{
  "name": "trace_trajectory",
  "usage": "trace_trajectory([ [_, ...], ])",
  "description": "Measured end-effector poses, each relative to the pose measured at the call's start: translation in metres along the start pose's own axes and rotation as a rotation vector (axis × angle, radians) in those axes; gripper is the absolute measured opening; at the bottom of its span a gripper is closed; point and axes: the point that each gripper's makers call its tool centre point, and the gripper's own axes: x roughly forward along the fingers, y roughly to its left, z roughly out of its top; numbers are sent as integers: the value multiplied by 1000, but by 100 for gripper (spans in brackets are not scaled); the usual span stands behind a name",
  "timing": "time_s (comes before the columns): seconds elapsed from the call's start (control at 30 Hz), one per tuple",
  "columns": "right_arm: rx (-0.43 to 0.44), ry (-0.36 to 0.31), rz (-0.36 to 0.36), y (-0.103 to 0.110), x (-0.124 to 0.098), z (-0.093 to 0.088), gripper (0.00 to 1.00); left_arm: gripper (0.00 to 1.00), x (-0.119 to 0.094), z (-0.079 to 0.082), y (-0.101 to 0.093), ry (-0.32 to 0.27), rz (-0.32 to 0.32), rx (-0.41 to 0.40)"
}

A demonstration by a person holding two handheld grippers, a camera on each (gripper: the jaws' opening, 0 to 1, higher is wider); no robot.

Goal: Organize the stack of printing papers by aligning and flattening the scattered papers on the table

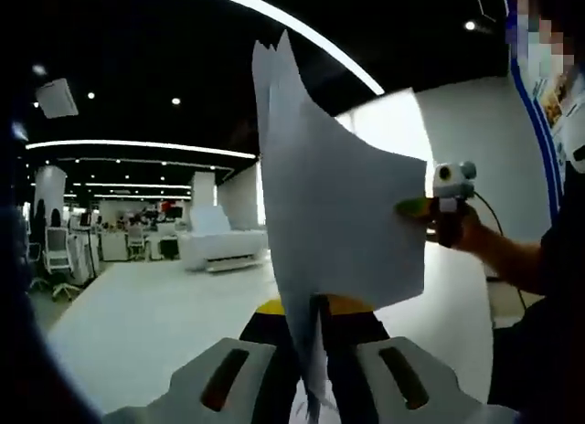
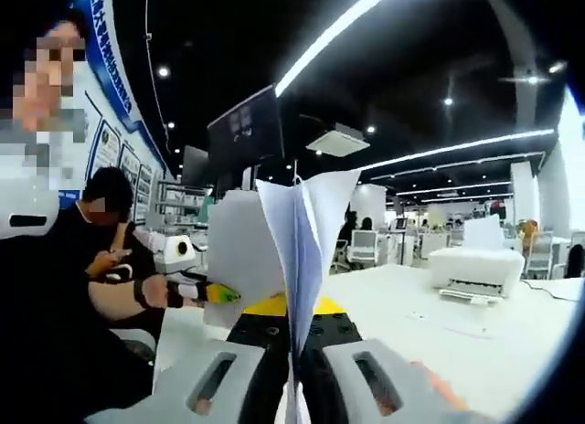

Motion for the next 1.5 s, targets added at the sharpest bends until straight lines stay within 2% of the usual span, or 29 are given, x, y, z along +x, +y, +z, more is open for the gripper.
trace_trajectory([
  [0.17,-53,33,6,1,-4,-15,0,15,4,-17,-2,52,2,32],
  [0.3,-26,2,59,10,-12,-22,0,18,1,-26,-1,59,-7,39],
  [0.47,15,-41,89,7,-23,-21,0,20,0,-22,1,46,-6,19],
  [0.67,47,-14,97,11,-23,-31,0,21,1,-18,2,32,-25,-9],
  [0.77,44,4,84,7,-23,-35,0,21,3,-10,2,16,-25,-17],
  [1.0,13,-12,97,9,-22,-27,0,21,6,22,3,-50,-35,-3],
  [1.17,8,-16,124,18,-26,-32,0,21,5,32,0,-77,-46,-1],
  [1.27,0,-11,144,24,-32,-37,0,21,0,27,-5,-71,-55,-7],
  [1.37,11,-13,154,26,-37,-40,11,22,-2,20,-7,-56,-59,-8],
  [1.4,17,-15,159,27,-38,-41,13,22,-5,13,-12,-42,-65,4],
  [1.5,28,-11,159,22,-41,-41,19,23,-6,15,-12,-41,-70,-7],
])
